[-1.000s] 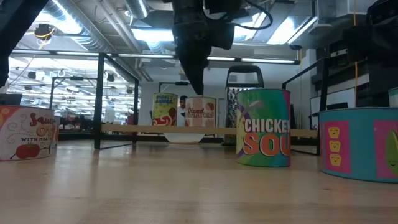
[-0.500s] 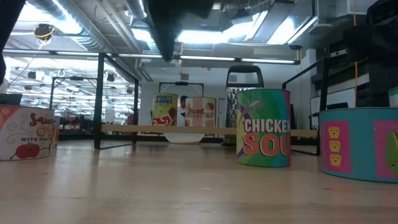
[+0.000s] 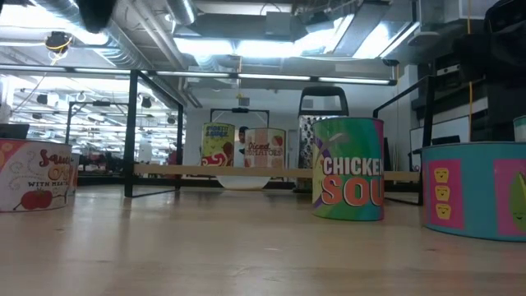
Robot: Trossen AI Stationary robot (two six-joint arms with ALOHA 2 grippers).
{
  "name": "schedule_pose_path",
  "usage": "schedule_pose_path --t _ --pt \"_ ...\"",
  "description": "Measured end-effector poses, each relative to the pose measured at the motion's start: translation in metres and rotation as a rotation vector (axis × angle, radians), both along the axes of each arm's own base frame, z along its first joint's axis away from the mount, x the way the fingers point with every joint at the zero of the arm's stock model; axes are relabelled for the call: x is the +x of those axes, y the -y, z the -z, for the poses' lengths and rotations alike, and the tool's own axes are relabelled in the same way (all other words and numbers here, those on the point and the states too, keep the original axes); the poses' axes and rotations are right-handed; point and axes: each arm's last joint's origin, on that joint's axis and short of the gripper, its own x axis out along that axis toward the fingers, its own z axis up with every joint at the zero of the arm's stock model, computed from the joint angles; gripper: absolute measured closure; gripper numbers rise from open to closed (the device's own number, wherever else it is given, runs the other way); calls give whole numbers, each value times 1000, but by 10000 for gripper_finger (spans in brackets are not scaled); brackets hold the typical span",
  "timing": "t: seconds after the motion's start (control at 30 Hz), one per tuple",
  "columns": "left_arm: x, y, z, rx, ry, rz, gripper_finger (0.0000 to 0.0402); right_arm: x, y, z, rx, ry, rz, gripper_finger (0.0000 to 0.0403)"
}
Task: Pick and place cans onto a shelf
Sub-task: Put the canned meatballs on the shelf
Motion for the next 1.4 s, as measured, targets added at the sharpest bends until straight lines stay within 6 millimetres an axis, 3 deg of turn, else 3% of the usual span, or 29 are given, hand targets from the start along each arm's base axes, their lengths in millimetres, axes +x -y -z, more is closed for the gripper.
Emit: schedule_pose_path --t 0.2,0.4,0.63,1.13,1.4 --pt "-16 9 27 58 -87 -198 333 0 0 0 0 0 0 350" --pt "-19 -1 55 102 -145 -249 333 0 0 0 -2 1 0 350" --pt "-20 -15 74 129 -184 -284 333 0 0 0 -2 1 0 350" --pt "-25 -31 104 157 -221 -318 333 0 0 0 -3 1 0 350" --pt "-26 -31 107 136 -230 -261 343 0 0 0 -3 1 0 350"
